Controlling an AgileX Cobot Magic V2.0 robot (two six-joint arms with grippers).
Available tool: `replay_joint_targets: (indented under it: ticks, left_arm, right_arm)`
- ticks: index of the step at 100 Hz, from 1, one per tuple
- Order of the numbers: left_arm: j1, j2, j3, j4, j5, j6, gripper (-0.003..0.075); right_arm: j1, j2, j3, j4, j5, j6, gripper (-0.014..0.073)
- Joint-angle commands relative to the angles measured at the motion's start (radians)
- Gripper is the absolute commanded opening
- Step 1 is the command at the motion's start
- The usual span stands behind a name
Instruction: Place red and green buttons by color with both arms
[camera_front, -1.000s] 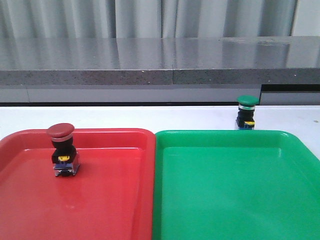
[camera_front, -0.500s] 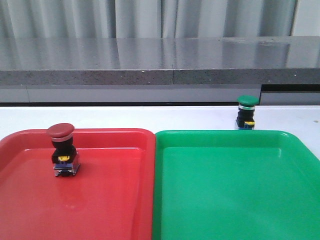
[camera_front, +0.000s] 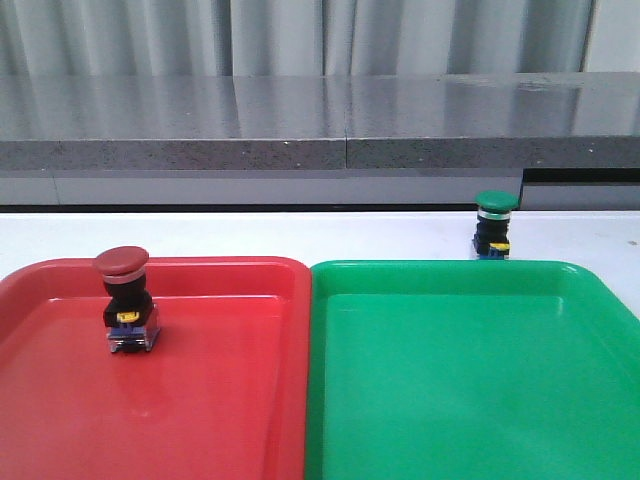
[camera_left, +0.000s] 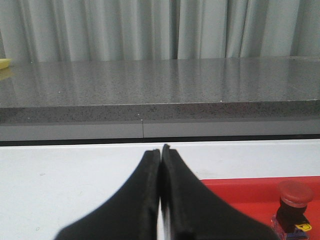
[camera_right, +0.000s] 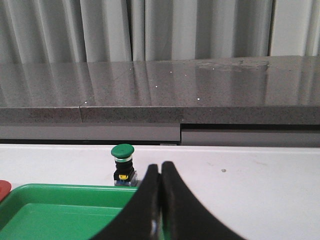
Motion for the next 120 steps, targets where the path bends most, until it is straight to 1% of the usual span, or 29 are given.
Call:
replay_joint_targets:
  ticks: [1,12,20,28,37,44,54,62,70,77,103,108,112,117,120]
  left_arm:
    - [-0.001,-0.029,0.042,0.000,-0.085,-0.012,-0.0019]
    - [-0.001,-0.029,0.042,0.000,-0.085,-0.012,-0.0019]
    - [-0.001,-0.029,0.042,0.000,-0.085,-0.012,-0.0019]
    - [-0.001,-0.029,0.042,0.000,-0.085,-0.012,-0.0019]
    - [-0.001,-0.029,0.042,0.000,-0.085,-0.012,-0.0019]
    - [-0.001,-0.029,0.042,0.000,-0.085,-0.012,-0.0019]
    - [-0.001,-0.029,0.042,0.000,-0.085,-0.012,-0.0020]
    - [-0.001,-0.029,0.042,0.000,-0.085,-0.012,-0.0019]
    - [-0.001,-0.029,0.042,0.000,-0.085,-0.012,-0.0019]
    - [-0.001,-0.029,0.042,0.000,-0.085,-0.012,-0.0019]
    - [-0.001,-0.029,0.042,0.000,-0.085,-0.012,-0.0019]
    - [-0.001,-0.029,0.042,0.000,-0.085,-0.012,-0.0019]
    - [-0.001,-0.029,0.042,0.000,-0.085,-0.012,-0.0019]
    - [-0.001,-0.029,0.042,0.000,-0.085,-0.012,-0.0019]
    - [-0.001,-0.029,0.042,0.000,-0.085,-0.012,-0.0019]
  right_arm:
    - [-0.001,-0.013,-0.079,0.000,-0.045,-0.003,-0.0068]
    - [-0.001,0.029,-0.198,0.000,0.115,-0.003,-0.0068]
    - [-0.001,0.090,-0.291,0.044,0.238,-0.002,-0.0068]
    - [-0.001,0.183,-0.396,0.084,0.374,-0.002,-0.0068]
    - [-0.001,0.301,-0.506,0.092,0.511,-0.002,-0.0068]
    - [-0.001,0.395,-0.586,0.092,0.601,-0.002,-0.0068]
    - [-0.001,0.519,-0.687,0.092,0.691,-0.002,-0.0068]
    - [-0.001,0.602,-0.742,0.092,0.707,-0.002,-0.0068]
    - [-0.001,0.671,-0.771,0.092,0.688,-0.002,-0.0068]
    - [-0.001,0.716,-0.773,0.095,0.667,-0.002,-0.0068]
    - [-0.001,0.812,-0.773,0.104,0.682,-0.002,-0.0059]
    - [-0.001,0.818,-0.773,0.114,0.679,-0.002,-0.0025]
    - [-0.001,0.819,-0.773,0.117,0.677,-0.002,0.0027]
    - [-0.001,0.819,-0.773,0.119,0.672,-0.002,0.0112]
    - [-0.001,0.819,-0.773,0.119,0.670,-0.002,0.0185]
